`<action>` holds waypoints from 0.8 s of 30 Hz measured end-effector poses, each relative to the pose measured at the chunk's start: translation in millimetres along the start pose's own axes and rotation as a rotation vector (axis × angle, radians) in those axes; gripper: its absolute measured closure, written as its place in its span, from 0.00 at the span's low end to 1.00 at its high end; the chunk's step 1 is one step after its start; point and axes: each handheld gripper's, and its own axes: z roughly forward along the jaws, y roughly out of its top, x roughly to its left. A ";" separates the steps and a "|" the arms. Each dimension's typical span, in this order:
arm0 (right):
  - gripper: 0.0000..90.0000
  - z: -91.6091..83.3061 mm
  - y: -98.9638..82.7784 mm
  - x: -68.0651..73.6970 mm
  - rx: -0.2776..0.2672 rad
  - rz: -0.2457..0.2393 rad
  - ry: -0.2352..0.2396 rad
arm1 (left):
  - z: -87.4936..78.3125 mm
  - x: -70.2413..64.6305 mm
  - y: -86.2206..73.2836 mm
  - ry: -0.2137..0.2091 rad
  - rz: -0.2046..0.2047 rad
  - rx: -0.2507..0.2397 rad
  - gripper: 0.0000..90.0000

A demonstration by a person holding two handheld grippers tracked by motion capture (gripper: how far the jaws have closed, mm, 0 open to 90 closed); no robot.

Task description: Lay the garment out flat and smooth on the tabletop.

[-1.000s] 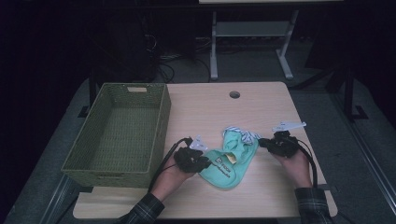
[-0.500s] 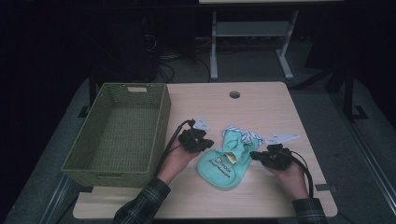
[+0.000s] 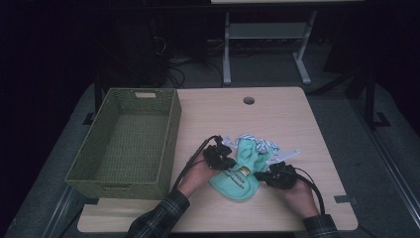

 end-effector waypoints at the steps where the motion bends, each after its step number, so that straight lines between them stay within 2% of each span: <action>1: 0.99 0.1 -0.1 0.0 -0.003 0.002 0.004 | 0.2 0.2 0.9 0.007 -0.004 -0.005 0.89; 3: 0.99 0.5 0.2 0.2 -0.002 -0.001 0.003 | 0.7 1.8 2.8 0.012 -0.015 -0.012 0.84; 6: 0.99 0.5 0.0 -0.2 -0.002 0.002 0.005 | 2.8 4.0 5.8 0.018 -0.010 -0.012 0.81; 11: 0.99 0.7 0.1 0.4 -0.001 -0.003 0.003 | 13.5 4.8 13.1 0.010 -0.039 -0.012 0.78; 15: 0.99 0.7 -0.1 1.0 -0.001 -0.005 0.001 | 21.3 5.9 18.9 0.014 -0.028 0.016 0.76; 21: 0.99 1.0 0.0 1.3 -0.003 -0.007 -0.001 | 27.5 5.9 22.3 0.025 -0.008 0.043 0.96; 24: 0.99 0.9 0.0 1.6 -0.003 -0.008 -0.002 | 26.1 5.8 23.7 0.029 0.004 0.050 0.98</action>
